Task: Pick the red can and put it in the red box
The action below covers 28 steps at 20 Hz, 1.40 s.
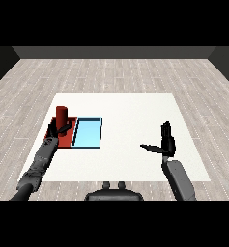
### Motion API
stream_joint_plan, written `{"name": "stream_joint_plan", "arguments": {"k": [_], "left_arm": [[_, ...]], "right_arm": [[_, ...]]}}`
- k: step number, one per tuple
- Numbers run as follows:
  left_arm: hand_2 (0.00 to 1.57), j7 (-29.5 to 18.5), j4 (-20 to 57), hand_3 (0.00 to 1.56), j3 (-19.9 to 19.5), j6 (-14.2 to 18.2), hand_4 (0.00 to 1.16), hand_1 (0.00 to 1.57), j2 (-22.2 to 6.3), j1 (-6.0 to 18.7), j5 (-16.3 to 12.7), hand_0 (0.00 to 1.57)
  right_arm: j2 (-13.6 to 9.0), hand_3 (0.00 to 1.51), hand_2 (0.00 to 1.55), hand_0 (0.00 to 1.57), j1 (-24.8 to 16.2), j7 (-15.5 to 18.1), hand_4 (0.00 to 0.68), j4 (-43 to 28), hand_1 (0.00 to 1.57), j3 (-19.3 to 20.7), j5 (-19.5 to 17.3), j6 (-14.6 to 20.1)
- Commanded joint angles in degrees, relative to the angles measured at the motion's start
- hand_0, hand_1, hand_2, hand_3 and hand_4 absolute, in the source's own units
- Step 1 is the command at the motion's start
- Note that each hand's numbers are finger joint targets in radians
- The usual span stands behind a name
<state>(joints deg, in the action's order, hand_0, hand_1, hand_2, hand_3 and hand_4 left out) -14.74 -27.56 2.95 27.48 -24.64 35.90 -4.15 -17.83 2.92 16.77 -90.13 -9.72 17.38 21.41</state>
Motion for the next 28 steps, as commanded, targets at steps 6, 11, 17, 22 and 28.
{"name": "stream_joint_plan", "arguments": {"k": [6,11,17,22,28], "left_arm": [[0.7,7.63,20.89,0.0,0.8,1.79,0.64,0.65,2.25,7.26,4.38,0.65],[0.91,9.2,24.43,0.15,-2.65,0.67,0.71,0.91,0.35,5.45,1.55,0.91],[0.0,12.31,26.32,0.0,-2.84,-5.05,0.0,0.0,0.13,6.3,1.61,0.0],[0.0,10.53,25.85,0.0,-1.95,-6.47,0.0,0.0,-2.71,4.89,2.8,0.0],[0.0,1.98,20.33,0.0,-6.18,-4.4,0.0,0.0,-2.42,6.06,-1.03,0.0]], "right_arm": [[1.77,0.0,0.0,0.0,2.92,3.04,0.0,7.11,0.0,2.55,1.79,-2.65],[2.84,0.0,0.0,0.0,6.31,2.74,0.0,10.44,0.0,3.32,1.96,-2.62],[3.24,0.0,0.0,0.0,5.83,3.86,0.0,9.58,0.0,2.49,0.68,-2.95],[5.78,0.0,0.0,0.0,5.67,5.57,0.0,10.45,0.0,2.31,-0.12,-1.43],[4.81,0.0,0.0,0.0,5.6,8.24,0.0,12.01,0.0,4.95,2.67,-6.18]]}}
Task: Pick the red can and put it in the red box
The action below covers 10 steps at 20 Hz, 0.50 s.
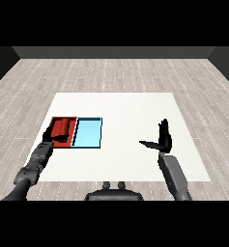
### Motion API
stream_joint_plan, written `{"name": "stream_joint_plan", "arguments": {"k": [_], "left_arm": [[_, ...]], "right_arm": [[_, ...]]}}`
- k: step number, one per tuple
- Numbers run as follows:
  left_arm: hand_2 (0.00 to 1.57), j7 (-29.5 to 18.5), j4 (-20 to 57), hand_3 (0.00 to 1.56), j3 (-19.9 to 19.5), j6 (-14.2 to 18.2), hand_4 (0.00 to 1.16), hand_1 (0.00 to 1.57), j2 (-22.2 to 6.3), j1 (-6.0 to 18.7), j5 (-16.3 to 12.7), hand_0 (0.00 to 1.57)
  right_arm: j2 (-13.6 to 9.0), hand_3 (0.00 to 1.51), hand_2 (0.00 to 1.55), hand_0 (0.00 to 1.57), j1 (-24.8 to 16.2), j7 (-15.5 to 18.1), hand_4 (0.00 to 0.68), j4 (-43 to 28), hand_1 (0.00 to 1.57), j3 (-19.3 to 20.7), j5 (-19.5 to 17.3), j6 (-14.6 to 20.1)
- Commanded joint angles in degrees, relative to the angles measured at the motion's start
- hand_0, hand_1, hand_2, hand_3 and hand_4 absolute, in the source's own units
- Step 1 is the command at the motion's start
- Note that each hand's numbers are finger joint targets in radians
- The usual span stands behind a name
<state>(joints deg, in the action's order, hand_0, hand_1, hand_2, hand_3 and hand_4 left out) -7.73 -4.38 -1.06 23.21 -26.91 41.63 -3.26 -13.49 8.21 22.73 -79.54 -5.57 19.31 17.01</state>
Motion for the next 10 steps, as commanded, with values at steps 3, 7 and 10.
{"name": "stream_joint_plan", "arguments": {"k": [3,7,10], "left_arm": [[1.13,-11.67,-7.13,0.0,-5.19,-4.58,0.0,1.16,-2.02,0.7,-4.84,1.16],[0.0,-21.74,-13.97,0.0,-7.45,-10.38,0.0,0.22,2.66,-2.73,-8.23,0.22],[0.0,-23.87,-20.62,0.0,-7.34,-16.11,0.0,0.0,3.22,-4.61,-9.92,0.0]], "right_arm": [[-2.26,0.0,0.0,0.0,-1.74,0.3,0.0,-3.53,0.0,1.06,1.34,-3.52],[-0.18,0.0,0.0,0.0,-0.64,-1.27,0.0,-5.84,0.0,-1.66,0.21,-2.52],[-1.54,0.0,0.0,0.0,-3.44,0.71,0.0,-5.88,0.0,-1.19,0.66,-5.31]]}}
